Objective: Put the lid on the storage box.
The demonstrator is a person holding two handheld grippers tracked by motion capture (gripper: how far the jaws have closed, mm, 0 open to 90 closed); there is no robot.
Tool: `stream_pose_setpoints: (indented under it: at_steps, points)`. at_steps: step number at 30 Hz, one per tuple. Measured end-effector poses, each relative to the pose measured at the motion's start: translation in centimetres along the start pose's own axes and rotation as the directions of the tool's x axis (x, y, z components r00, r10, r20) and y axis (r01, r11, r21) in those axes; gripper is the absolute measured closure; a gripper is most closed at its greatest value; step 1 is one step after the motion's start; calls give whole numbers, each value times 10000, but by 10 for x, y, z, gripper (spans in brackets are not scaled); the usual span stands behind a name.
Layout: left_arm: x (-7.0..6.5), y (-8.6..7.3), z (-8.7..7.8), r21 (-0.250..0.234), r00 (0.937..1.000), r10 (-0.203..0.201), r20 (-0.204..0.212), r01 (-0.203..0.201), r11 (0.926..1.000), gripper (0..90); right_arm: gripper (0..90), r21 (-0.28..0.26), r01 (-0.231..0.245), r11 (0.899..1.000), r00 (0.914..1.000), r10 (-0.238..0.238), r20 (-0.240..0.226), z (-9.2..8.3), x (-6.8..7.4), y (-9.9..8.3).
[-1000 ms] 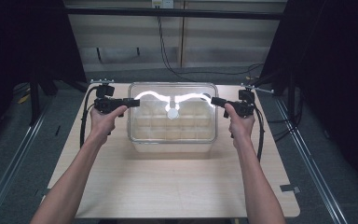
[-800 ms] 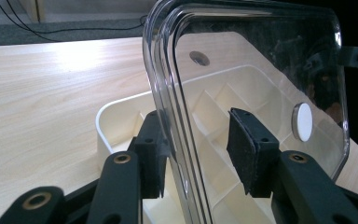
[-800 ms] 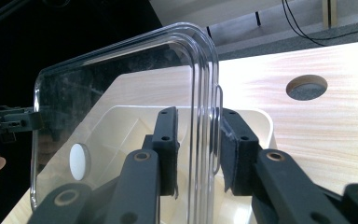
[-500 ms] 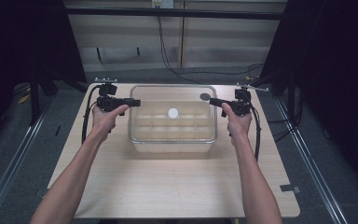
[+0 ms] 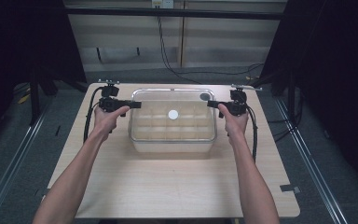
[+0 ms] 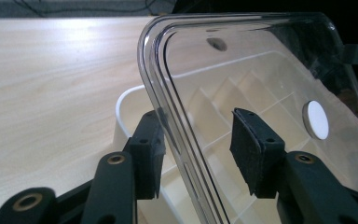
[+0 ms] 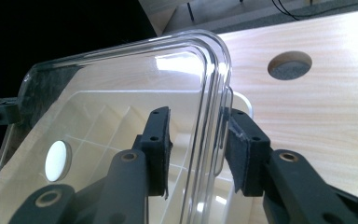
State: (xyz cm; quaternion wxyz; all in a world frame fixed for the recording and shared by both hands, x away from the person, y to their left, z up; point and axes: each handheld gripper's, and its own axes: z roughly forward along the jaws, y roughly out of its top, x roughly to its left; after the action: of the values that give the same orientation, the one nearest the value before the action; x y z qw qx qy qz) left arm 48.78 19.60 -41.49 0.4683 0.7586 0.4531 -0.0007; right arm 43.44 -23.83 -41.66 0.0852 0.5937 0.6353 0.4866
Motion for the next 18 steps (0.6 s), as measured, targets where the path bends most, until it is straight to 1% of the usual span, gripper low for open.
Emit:
stream_pose_setpoints:
  at_steps: [2,3,4,5,8,9,10,11,12,13,14,16,17,18]
  points:
    - [3,-1,3,90,10000,-21,24,21,10000,544,627,-39,-164,9999,9999,164,30,2,-2,-2]
    - [4,-2,4,93,9999,-139,45,139,9999,542,622,-31,-233,9997,9997,233,79,3,-2,-3]
    - [5,-2,5,136,9999,-120,18,119,9998,538,613,63,-173,9998,9997,172,167,6,-3,-4]
    - [4,-3,6,121,9999,-131,-52,131,9998,538,613,63,-173,9998,9997,172,167,6,-3,-4]
    - [5,-3,8,274,9999,-26,-160,31,9996,531,596,172,-206,9996,9994,202,274,11,-4,-6]
    - [5,-4,9,260,9998,-119,-181,124,9996,529,587,214,-197,9996,9993,190,318,12,-4,-7]
    - [5,-5,12,462,9988,23,-479,-1,9989,517,559,425,80,9991,9985,-104,546,15,-2,-7]
    - [5,-5,12,462,9988,23,-479,-1,9989,509,559,425,80,9991,9985,-104,546,15,-2,-7]
    - [5,-6,14,571,9981,60,-610,-25,9984,509,557,508,110,9986,9978,-143,648,17,-1,-7]
    - [5,-7,15,499,9981,-28,-611,58,9987,502,554,621,144,9980,9968,-192,770,18,-1,-7]
    - [6,-7,15,522,9984,-61,-566,91,9986,502,554,621,144,9980,9968,-192,770,18,-1,-7]
    - [8,-8,15,530,9987,-56,-515,83,9986,505,552,590,151,9981,9965,-199,816,18,-1,-8]
    - [8,-8,15,631,9987,-19,-515,52,9980,505,547,601,200,9980,9962,-249,833,19,-1,-8]
    - [8,-8,16,590,9984,-47,-569,81,9982,504,541,685,217,9974,9951,-281,944,20,-1,-9]
